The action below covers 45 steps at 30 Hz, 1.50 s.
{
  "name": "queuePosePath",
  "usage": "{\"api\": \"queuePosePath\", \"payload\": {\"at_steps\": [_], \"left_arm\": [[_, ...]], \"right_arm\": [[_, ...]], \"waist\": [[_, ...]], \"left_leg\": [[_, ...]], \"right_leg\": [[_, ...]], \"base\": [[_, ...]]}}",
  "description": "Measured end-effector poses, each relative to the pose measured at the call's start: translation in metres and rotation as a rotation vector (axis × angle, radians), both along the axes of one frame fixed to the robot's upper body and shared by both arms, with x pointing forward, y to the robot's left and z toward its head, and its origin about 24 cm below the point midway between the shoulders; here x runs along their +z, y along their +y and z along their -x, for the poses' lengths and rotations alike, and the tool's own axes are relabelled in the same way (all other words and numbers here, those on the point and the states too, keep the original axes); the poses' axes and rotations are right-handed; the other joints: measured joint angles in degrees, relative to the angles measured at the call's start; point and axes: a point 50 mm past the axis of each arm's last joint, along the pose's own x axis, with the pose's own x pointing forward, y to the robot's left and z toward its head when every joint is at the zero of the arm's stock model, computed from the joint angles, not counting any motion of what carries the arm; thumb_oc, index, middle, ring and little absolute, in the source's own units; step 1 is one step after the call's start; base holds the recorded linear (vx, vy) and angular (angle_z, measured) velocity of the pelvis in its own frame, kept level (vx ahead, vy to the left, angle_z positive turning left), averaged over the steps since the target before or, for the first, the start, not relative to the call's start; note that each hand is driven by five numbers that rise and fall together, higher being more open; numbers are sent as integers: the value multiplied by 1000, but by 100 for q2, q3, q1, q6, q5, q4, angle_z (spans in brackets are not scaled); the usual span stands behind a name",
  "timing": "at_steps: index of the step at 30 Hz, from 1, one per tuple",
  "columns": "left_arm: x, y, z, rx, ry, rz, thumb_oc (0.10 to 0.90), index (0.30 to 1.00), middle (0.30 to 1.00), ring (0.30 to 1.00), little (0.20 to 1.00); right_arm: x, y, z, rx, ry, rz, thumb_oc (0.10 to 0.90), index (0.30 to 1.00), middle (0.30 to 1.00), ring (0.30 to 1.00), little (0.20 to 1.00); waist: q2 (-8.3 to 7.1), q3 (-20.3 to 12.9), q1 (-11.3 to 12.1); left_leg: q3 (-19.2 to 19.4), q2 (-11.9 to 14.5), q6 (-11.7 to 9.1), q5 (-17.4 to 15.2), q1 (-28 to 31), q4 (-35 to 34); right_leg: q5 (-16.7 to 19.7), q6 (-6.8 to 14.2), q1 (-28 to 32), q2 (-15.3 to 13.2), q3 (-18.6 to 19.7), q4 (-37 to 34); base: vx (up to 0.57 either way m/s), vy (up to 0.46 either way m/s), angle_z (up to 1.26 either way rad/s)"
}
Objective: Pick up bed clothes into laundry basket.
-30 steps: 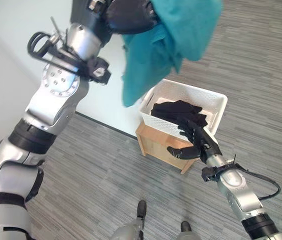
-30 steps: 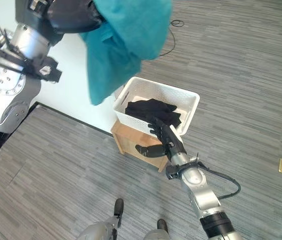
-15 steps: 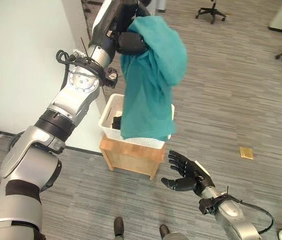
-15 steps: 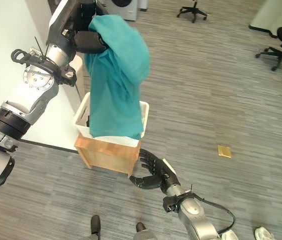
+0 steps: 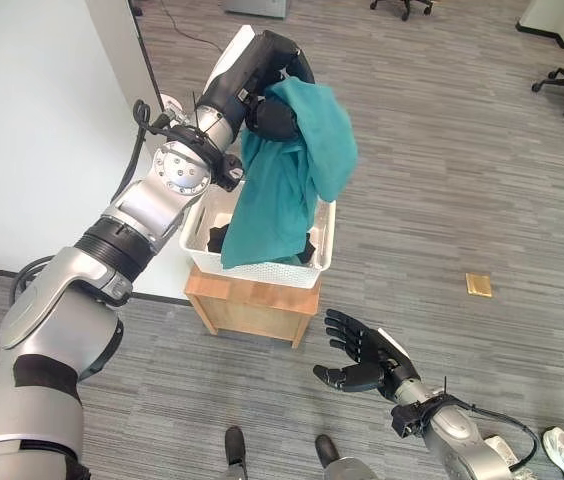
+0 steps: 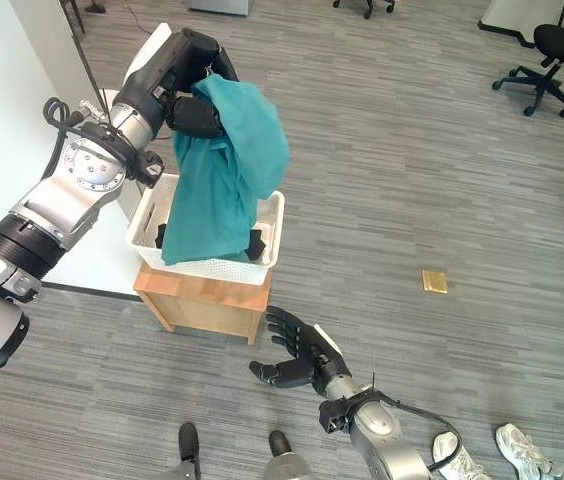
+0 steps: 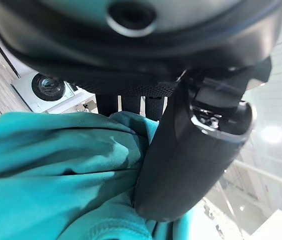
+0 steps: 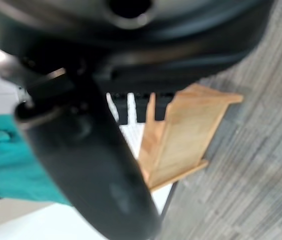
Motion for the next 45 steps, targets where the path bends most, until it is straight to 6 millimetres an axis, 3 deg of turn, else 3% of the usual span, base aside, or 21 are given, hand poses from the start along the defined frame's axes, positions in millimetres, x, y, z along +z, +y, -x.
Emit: {"api": "queuePosePath", "payload": {"at_steps": [6,9,15,21,26,33,37,39,45], "left_arm": [[21,24,-3,95,-44,-41,400,300,300,300,300],[29,47,-5,177,-54,-43,400,300,300,300,300],[44,78,-2,279,-78,-50,400,300,300,300,300],[45,88,-5,332,-65,-36,400,300,300,300,300],[50,82,-5,314,-78,-34,400,300,300,300,300],[38,66,-12,284,-40,-56,400,300,300,300,300],[32,75,-15,326,-6,-59,400,300,300,300,300],[31,81,-16,346,3,-56,800,900,900,900,900],[28,81,-17,382,-4,-160,800,900,900,900,900]], "right_arm": [[0,6,-1,25,-1,-4,800,900,900,900,900],[-1,6,1,23,4,-4,800,900,900,900,900],[1,6,-2,22,-7,-2,800,900,900,900,900],[3,7,-3,26,-21,-6,800,900,900,900,900],[6,8,-5,31,-41,-9,800,900,900,900,900],[12,13,-6,51,-72,-21,800,900,900,900,900],[14,14,-8,53,-85,-22,800,900,900,900,900],[14,14,-8,51,-86,-22,800,900,900,900,900],[15,14,-8,50,-95,-23,800,900,900,900,900]], "waist": [[-20,98,-65],[-31,335,-167],[-94,849,-152],[-130,1009,-289],[-143,1232,-292],[-149,1402,-306],[-213,1503,-340],[-261,1528,-360],[-276,1536,-390]], "left_leg": [[303,49,2,1,-247,0],[443,52,6,-5,-277,1],[732,106,9,-6,-404,1],[730,178,6,-3,-606,1],[713,168,5,-2,-685,1],[672,161,8,0,-784,2],[760,180,8,-1,-804,2],[836,189,8,-1,-804,1],[885,198,8,0,-803,1]], "right_leg": [[75,69,-443,14,277,70],[119,79,-579,5,412,74],[262,137,-841,30,577,64],[291,126,-1043,104,559,58],[294,125,-1101,94,526,54],[298,132,-1206,90,407,73],[340,180,-1300,98,425,70],[358,167,-1339,100,429,69],[364,163,-1358,99,412,66]], "base": [[-61,26,-27],[-22,38,-24],[15,48,-27],[-5,4,-2],[-4,1,1],[-42,22,3],[-28,19,-16],[-9,-10,-17],[7,-2,-4]]}}
